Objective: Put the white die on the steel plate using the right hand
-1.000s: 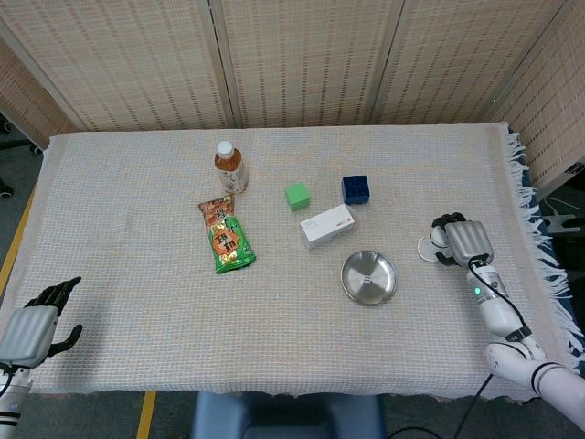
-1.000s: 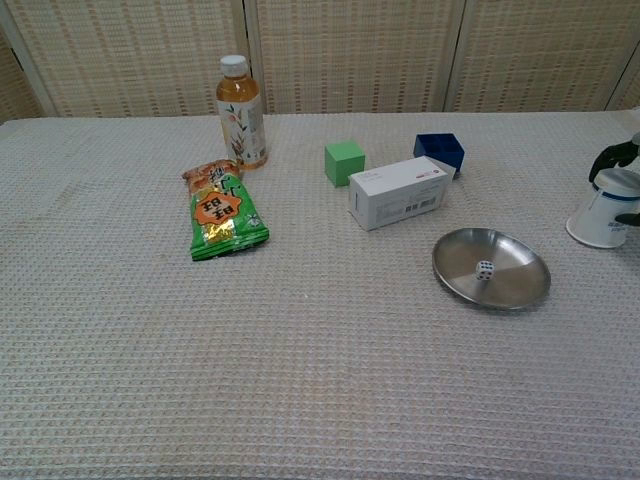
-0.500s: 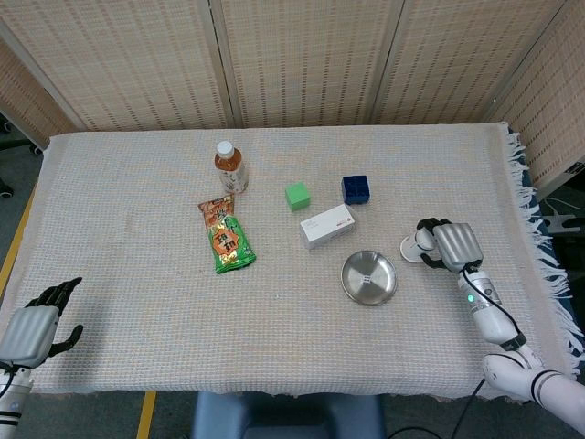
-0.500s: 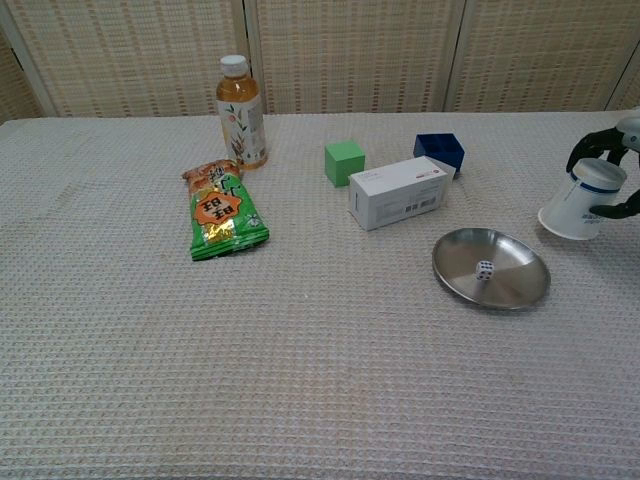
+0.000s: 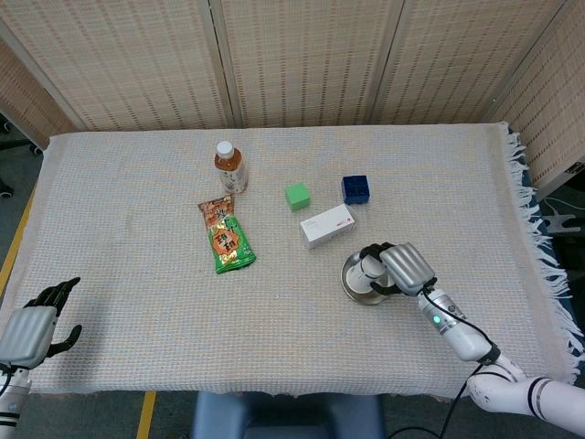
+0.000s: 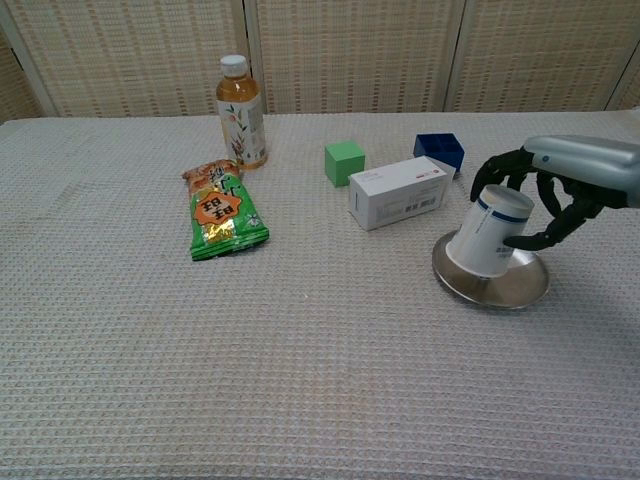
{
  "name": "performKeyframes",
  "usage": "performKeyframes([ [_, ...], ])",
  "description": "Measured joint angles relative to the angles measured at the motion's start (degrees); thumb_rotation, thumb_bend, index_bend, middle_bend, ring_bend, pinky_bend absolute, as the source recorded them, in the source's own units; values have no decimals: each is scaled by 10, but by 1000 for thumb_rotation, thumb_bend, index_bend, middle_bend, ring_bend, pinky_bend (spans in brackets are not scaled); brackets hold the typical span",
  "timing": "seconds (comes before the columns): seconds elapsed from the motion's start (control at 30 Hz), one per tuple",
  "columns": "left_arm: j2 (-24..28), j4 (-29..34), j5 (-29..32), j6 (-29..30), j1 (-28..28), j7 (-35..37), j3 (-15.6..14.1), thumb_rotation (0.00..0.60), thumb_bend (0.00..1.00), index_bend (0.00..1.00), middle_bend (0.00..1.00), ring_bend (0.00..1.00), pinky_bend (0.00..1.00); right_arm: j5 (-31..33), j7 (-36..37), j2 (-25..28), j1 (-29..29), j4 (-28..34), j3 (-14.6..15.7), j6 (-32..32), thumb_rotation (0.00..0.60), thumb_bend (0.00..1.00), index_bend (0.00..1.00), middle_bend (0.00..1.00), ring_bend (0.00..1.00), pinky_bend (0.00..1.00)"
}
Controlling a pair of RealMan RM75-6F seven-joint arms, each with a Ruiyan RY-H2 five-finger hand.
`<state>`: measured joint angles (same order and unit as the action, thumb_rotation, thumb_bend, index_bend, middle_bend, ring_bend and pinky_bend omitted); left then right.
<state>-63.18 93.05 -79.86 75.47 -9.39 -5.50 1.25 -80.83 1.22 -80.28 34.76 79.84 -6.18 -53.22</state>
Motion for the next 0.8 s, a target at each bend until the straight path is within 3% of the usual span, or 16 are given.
performKeyframes([
  [0.43, 1, 0, 1, -4, -1, 2, -1, 600, 352, 91, 142, 162, 369, 10, -56, -51, 12, -57, 12, 7, 600, 252, 502, 410, 379, 613],
  [0.8, 2, 1, 1, -5, -2, 3, -1, 600, 351, 91, 141, 162, 369, -3, -152, -131, 6, -164, 9, -64, 600, 255, 515, 414, 379, 613],
])
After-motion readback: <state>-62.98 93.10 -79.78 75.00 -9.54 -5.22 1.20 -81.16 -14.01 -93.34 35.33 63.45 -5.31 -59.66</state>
